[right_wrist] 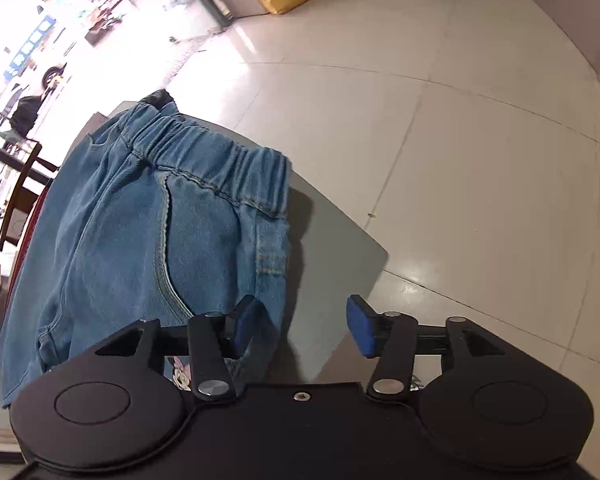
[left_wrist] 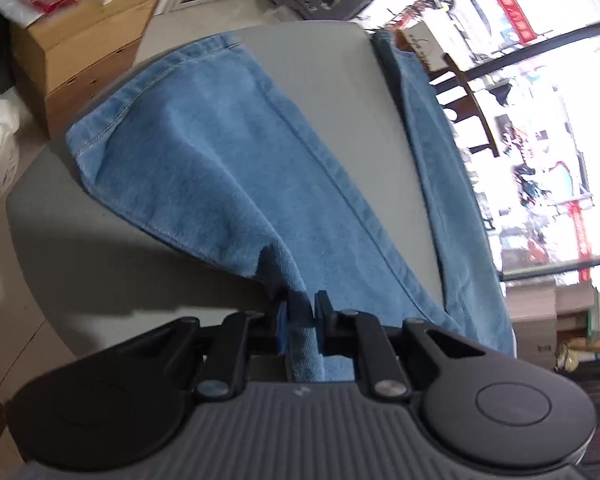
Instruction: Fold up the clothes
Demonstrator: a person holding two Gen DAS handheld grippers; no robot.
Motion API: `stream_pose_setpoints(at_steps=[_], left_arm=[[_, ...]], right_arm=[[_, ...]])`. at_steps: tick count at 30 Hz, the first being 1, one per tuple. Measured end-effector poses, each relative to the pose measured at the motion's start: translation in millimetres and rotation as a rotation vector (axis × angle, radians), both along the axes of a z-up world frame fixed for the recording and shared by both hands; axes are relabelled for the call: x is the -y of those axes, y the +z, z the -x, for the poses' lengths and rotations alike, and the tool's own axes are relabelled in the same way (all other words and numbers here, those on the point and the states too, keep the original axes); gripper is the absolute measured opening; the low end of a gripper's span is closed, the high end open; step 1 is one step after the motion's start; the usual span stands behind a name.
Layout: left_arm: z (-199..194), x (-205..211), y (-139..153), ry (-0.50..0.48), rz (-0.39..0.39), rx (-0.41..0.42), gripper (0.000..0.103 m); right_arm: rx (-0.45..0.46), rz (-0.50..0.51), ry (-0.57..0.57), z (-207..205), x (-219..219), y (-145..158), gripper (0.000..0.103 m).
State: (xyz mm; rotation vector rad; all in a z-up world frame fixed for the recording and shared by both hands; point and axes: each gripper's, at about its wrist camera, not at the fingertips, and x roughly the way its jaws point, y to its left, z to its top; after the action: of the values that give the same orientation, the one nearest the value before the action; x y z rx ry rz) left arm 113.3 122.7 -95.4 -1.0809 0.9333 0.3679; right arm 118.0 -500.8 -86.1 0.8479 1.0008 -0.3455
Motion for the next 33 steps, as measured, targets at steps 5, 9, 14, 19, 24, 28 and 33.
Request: stream_pose_setpoints(at_steps=[5, 9, 14, 19, 24, 28, 33], left_arm=[[6.6, 3.9, 5.7, 0.054, -0.042, -0.041, 0.007], [10.2, 11.7, 23.2, 0.062, -0.122, -0.057, 0.006], [21.8, 22.1, 38.8, 0.078, -0.187, -0.080, 0.005], [28.0, 28.2, 47.7, 0.071, -0.202, -0.064, 0.005], [51.9, 16.2, 43.5, 0.062, -0.152, -0.050, 0.006], [69.1, 12.7, 39.4, 0.055, -0.127, -0.050, 0.006], [97.5, 20.7, 45.2, 0.106, -0.110, -0.021, 0.006]], right_arm=[[0.034, -0.051, 0.059, -14.0, 11.3, 6.2, 0.010], [0.095, -0.045, 0.103, -8.4, 15.0, 25.4, 0.006], [0.106, -0.064, 0.096, -0.7, 19.0, 32.1, 0.006], [0.096, -0.118, 0.070, -8.4, 18.0, 19.8, 0.039], [0.010, -0.077, 0.100, -16.9, -3.1, 1.6, 0.005], [0.054, -0.030, 0.061, -7.6, -11.5, 14.6, 0.005], [0.105, -0.012, 0.063, 4.5, -4.0, 31.0, 0.004]])
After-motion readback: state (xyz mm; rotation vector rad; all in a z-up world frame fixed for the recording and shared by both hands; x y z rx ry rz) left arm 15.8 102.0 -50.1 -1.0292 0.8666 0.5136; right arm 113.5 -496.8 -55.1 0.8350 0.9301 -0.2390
